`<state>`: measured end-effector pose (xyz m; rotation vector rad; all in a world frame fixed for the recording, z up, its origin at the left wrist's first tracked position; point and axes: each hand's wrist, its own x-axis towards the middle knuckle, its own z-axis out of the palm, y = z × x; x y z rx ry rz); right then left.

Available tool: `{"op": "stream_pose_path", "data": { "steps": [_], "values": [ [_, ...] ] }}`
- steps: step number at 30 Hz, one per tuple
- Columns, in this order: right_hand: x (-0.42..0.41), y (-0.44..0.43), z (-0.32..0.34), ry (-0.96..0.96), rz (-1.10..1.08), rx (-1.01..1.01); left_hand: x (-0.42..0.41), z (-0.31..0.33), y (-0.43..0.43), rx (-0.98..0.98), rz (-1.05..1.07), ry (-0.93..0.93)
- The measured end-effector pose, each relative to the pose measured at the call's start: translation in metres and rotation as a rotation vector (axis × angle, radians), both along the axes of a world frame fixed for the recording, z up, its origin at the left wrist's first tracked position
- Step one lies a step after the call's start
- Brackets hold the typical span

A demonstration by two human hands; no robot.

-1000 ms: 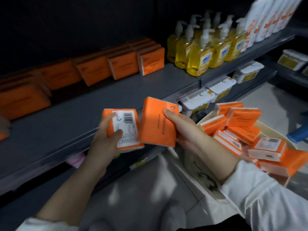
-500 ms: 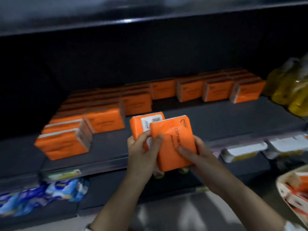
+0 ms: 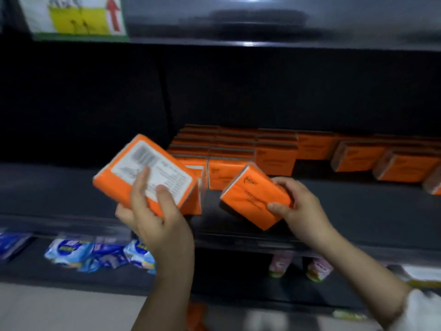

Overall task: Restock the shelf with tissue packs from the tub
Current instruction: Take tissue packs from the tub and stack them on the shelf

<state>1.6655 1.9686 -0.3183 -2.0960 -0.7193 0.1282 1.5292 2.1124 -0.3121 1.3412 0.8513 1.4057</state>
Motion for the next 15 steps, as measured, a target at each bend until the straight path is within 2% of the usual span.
{"op": "stream_pose_path", "data": {
  "steps": [3,7,11,15],
  "values": [
    [-0.014,0.028,0.001,-0.085,0.166,-0.088,-0.013,-0.003,0.023,0.040,0.137,-0.078],
    [-0.041,0.064,0.001,-0.182,0.329,-0.152,-0.028,-0.005,0.047,0.011,0.180,-0.208],
    [-0.063,0.098,0.002,-0.289,0.385,-0.157,-0.036,-0.006,0.061,-0.019,0.203,-0.265],
    [-0.073,0.121,-0.003,-0.454,0.336,-0.167,-0.038,-0.007,0.064,-0.034,0.209,-0.304]
  ]
}}
